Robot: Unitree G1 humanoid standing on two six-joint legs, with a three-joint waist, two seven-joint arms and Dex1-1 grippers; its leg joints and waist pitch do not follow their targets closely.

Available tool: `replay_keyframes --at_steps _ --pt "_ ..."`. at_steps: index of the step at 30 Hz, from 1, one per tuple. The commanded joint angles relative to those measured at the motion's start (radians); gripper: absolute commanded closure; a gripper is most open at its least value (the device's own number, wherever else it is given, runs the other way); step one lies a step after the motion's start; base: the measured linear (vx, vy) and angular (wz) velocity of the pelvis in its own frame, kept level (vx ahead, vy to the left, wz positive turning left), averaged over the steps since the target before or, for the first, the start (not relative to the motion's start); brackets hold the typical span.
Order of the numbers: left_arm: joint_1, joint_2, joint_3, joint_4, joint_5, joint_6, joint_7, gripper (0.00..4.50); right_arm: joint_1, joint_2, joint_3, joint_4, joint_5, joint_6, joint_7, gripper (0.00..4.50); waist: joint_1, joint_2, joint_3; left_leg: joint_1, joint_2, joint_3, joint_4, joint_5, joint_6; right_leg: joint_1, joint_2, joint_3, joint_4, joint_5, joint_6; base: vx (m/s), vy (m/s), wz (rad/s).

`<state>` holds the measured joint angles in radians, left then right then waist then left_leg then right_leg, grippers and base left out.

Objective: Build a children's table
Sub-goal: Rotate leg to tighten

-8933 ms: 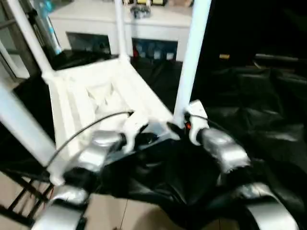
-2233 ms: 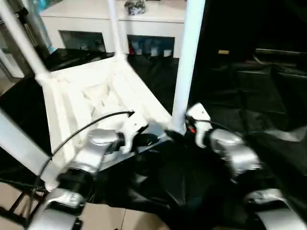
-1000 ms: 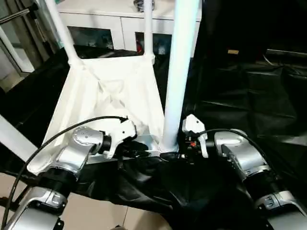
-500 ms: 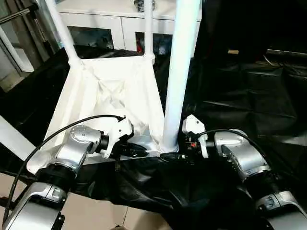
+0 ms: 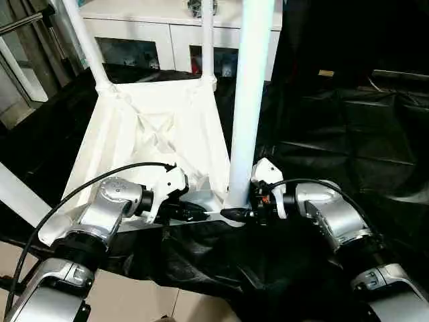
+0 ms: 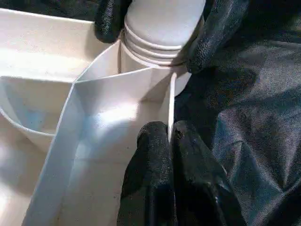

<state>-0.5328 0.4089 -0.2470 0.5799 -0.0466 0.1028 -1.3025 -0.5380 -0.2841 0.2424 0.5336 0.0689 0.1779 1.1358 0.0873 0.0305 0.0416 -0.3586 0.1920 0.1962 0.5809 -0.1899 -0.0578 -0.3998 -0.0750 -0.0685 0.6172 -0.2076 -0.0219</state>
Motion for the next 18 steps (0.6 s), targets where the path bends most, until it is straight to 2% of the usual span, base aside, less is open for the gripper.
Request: replay_keyframes --at_steps 1,7,8,9,10,11,13,14,15,16,17,18 --pt "0.022 -0.017 0.005 -0.019 -0.033 0.014 0.000 4.50 -0.001 0.000 0.014 0.031 -0.014 0.017 -0.011 1.54 0.002 -0.004 -0.062 0.004 0.043 -0.019 -0.052 -0.119 0.065 0.058 -0.070 0.048 -0.059 -0.017 -0.254 0.000 0.000 0.00" --pt "0.027 -0.028 0.014 -0.024 -0.026 0.028 0.045 4.50 0.005 0.009 0.014 0.040 -0.019 0.017 -0.037 1.74 0.001 -0.004 -0.062 0.004 0.042 -0.019 -0.052 -0.123 0.059 0.058 -0.071 0.049 -0.060 -0.034 -0.248 0.000 0.000 0.00" --pt "0.027 -0.039 0.015 -0.023 -0.009 0.033 0.090 4.50 0.004 0.023 0.005 0.060 -0.027 0.016 -0.083 1.75 0.000 -0.005 -0.060 0.003 0.041 -0.019 -0.052 -0.128 0.058 0.058 -0.070 0.049 -0.062 -0.046 -0.246 0.000 0.000 0.00" --pt "0.027 -0.040 0.015 -0.022 -0.008 0.034 0.094 4.50 0.004 0.024 0.004 0.062 -0.028 0.016 -0.087 1.76 -0.002 -0.005 -0.057 0.003 0.042 -0.019 -0.054 -0.143 0.051 0.055 -0.072 0.049 -0.065 -0.075 -0.244 0.000 0.000 0.00" --pt "0.020 -0.060 0.020 -0.013 0.006 0.035 0.149 4.50 -0.007 0.049 -0.016 0.102 -0.041 0.015 -0.177 1.76 -0.005 -0.003 -0.055 0.005 0.042 -0.020 -0.056 -0.171 0.039 0.053 -0.074 0.051 -0.069 -0.124 -0.237 0.000 0.000 0.00" --pt "0.010 -0.084 0.030 -0.004 0.014 0.046 0.204 4.50 -0.017 0.072 -0.034 0.140 -0.054 0.015 -0.265 1.76 -0.008 -0.007 -0.052 0.006 0.041 -0.021 -0.058 -0.187 0.030 0.052 -0.073 0.050 -0.075 -0.161 -0.230 0.000 0.000 0.00" --pt "-0.012 -0.133 0.044 0.014 0.028 0.069 0.301 4.50 -0.034 0.115 -0.068 0.203 -0.066 0.031 -0.413 1.76 -0.020 -0.004 -0.045 0.011 0.039 -0.023 -0.062 -0.232 0.000 0.048 -0.075 0.052 -0.085 -0.273 -0.210 0.000 0.000 0.00" --pt "-0.027 -0.164 0.045 0.024 0.037 0.082 0.352 4.50 -0.041 0.141 -0.084 0.230 -0.067 0.044 -0.486 1.77 -0.027 -0.006 -0.041 0.015 0.034 -0.026 -0.065 -0.267 -0.016 0.046 -0.074 0.050 -0.095 -0.367 -0.183 -0.052 0.001 -0.04" --pt "-0.030 -0.169 0.045 0.025 0.039 0.085 0.359 4.50 -0.042 0.145 -0.087 0.234 -0.067 0.045 -0.498 1.77 -0.029 -0.005 -0.042 0.016 0.034 -0.028 -0.066 -0.277 -0.020 0.048 -0.074 0.049 -0.097 -0.396 -0.171 -0.065 0.001 -0.02" --pt "-0.048 -0.209 0.043 0.038 0.046 0.099 0.413 4.50 -0.050 0.182 -0.105 0.260 -0.064 0.059 -0.582 1.77 -0.030 -0.005 -0.042 0.024 0.035 -0.026 -0.064 -0.296 -0.014 0.039 -0.075 0.053 -0.106 -0.427 -0.153 0.000 0.000 0.00" --pt "-0.061 -0.239 0.042 0.047 0.051 0.108 0.450 4.50 -0.055 0.209 -0.108 0.271 -0.068 0.056 -0.631 1.77 -0.030 -0.005 -0.042 0.024 0.036 -0.027 -0.065 -0.297 -0.013 0.038 -0.075 0.054 -0.106 -0.425 -0.153 0.000 0.000 0.00" --pt "-0.066 -0.253 0.041 0.051 0.053 0.112 0.468 4.50 -0.057 0.221 -0.108 0.276 -0.072 0.051 -0.652 1.77 -0.032 0.000 -0.040 0.023 0.034 -0.027 -0.067 -0.303 -0.014 0.038 -0.073 0.052 -0.109 -0.435 -0.146 0.000 0.000 0.00"
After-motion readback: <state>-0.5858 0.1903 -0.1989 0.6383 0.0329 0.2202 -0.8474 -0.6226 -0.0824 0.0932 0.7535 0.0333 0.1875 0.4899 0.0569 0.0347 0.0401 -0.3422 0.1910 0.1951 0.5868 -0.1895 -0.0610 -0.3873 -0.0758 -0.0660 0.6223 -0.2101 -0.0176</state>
